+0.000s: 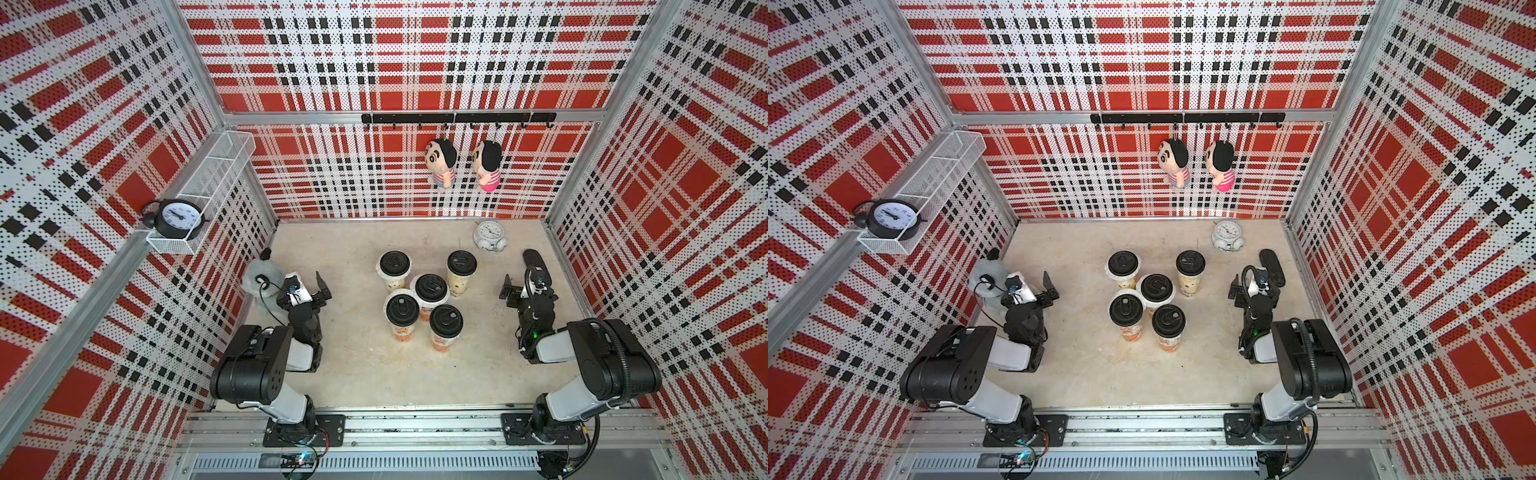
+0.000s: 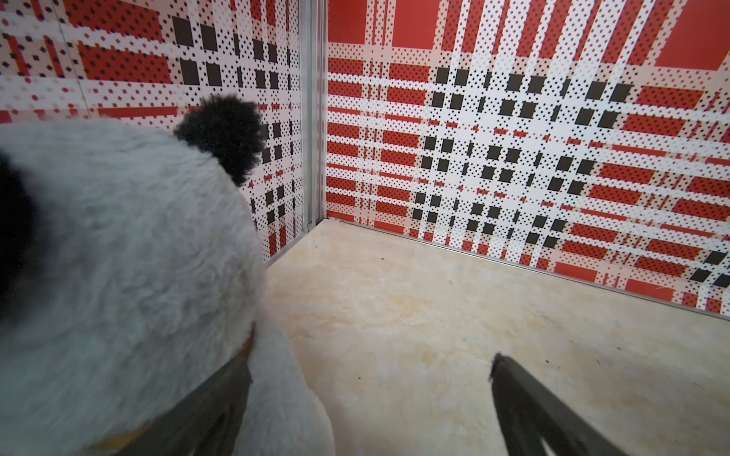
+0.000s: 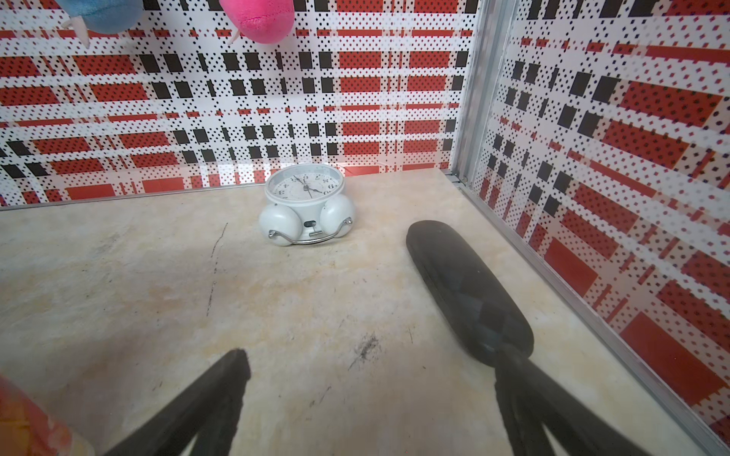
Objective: Put the leak-proof paper on the milk tea cups
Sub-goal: Reset both arms
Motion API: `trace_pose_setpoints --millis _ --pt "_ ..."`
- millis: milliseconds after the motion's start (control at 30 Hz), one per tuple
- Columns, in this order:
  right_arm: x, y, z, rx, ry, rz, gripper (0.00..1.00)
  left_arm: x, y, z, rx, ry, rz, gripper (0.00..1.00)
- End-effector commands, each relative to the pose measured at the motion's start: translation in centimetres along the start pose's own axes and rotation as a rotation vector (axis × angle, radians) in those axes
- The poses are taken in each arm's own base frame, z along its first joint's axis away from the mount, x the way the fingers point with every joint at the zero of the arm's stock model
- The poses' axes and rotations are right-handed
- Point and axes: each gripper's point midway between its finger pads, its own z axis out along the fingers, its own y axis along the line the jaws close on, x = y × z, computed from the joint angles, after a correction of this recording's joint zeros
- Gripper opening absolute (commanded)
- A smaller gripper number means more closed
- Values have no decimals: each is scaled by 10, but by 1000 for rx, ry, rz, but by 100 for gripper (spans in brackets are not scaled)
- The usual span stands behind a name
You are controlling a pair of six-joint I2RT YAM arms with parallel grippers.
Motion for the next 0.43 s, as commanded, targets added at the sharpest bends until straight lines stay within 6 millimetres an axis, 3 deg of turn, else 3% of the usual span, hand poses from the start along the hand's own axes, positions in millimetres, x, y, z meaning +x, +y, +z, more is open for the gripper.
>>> trace_pose_setpoints --millis 0,400 --pt "-5 -6 -1 20 -20 3 100 0 -2 2 1 2 9 98" --pt "-4 -5 -1 18 -19 3 100 -1 -1 0 1 -2 6 98"
